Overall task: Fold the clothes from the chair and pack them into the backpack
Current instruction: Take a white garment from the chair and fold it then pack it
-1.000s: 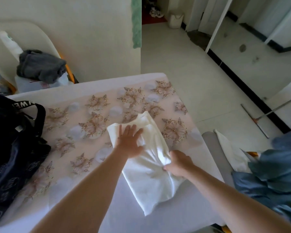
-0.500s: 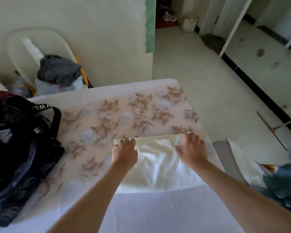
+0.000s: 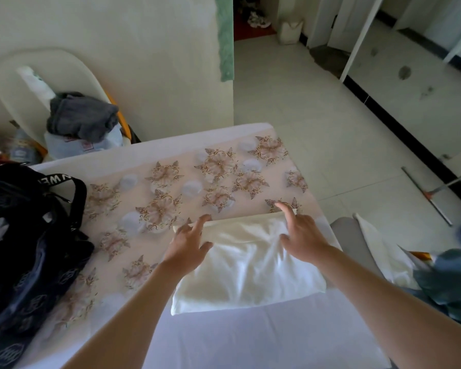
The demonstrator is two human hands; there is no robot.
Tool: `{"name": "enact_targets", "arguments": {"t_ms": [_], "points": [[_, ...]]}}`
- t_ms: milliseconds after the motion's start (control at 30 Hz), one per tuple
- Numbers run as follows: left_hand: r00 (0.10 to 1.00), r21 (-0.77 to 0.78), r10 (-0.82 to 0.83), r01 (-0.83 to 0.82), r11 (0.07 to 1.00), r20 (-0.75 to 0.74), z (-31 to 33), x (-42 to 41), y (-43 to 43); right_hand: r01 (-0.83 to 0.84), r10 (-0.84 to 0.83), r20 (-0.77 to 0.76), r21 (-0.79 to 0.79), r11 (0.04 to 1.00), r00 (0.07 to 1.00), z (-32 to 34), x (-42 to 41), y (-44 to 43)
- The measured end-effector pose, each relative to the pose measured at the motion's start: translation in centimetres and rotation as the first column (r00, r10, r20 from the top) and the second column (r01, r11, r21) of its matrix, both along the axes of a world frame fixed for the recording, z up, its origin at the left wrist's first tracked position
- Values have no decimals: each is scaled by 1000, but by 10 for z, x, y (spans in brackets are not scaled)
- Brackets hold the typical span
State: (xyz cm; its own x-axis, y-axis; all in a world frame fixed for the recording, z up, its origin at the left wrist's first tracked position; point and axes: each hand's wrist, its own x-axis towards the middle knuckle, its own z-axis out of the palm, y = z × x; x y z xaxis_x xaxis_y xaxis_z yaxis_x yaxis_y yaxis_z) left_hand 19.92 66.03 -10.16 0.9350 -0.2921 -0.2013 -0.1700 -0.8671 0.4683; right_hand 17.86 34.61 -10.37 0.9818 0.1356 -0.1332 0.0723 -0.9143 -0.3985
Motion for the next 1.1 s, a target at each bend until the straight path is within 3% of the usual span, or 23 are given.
{"name": "enact_targets", "arguments": {"t_ms": [67,200,300,367,467,533,600,633,700,833,900,1000,1100], "points": [[998,-122,-16,9,993,-61,2,-3,2,3,1,-44,75,997,999,1,2,-1],[999,-172,-45,49,984,30,-6,-12,11,-31,34,-37,82,996,999,-2,0,-7],[997,-135,-72,73,988,12,-2,-15,14,-149,138,-98,-119,982,986,11,-3,-10],[995,-132,-81,88,987,62,6,-18,13,-255,228,-123,-290,922,966,24,-4,-10],[990,-95,-97,107,990,100,23,-25,9,-274,252,-116,-275,922,961,43,-6,-8],[996,-90,-78,75,993,-34,38,-31,9,-253,213,-233,-162,954,949,55,-9,-10],[960,-48,-49,37,998,-276,59,-34,7,-165,180,-490,74,984,853,62,-12,-15],[925,1,-56,61,998,-377,69,-34,3,-99,182,-580,171,980,794,64,-14,-17],[882,135,-94,174,975,-462,82,-26,-5,-30,156,-633,205,978,758,64,-14,-19],[898,142,-89,166,976,-432,77,8,-12,4,74,-588,130,991,806,50,4,-13],[908,150,-54,127,981,-416,68,26,-12,-92,50,-491,-62,994,870,47,18,-9],[946,214,-65,138,967,-319,50,49,-18,-176,60,-306,-368,913,950,38,37,1],[965,307,-55,136,942,-258,21,67,-21,-162,59,-241,-432,887,969,23,53,8]]}}
